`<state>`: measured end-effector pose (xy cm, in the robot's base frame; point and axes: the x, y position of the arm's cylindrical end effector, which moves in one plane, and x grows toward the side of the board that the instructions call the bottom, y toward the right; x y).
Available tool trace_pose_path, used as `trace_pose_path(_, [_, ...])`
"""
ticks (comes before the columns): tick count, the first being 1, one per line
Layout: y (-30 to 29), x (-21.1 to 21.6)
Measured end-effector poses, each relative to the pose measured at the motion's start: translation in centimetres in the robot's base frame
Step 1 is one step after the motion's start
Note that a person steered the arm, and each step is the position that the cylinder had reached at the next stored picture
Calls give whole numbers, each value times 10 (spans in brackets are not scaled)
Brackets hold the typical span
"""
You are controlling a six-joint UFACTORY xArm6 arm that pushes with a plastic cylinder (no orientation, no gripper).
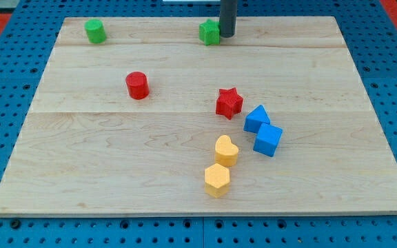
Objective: Move the blue cube towards the top right of the board
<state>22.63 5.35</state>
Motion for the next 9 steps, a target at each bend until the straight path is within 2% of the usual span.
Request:
trace_pose_path(1, [-57,7])
trace_pose_path(2, [-23,15])
trace_pose_path(3, [35,30])
trace_pose_path(9, [10,40])
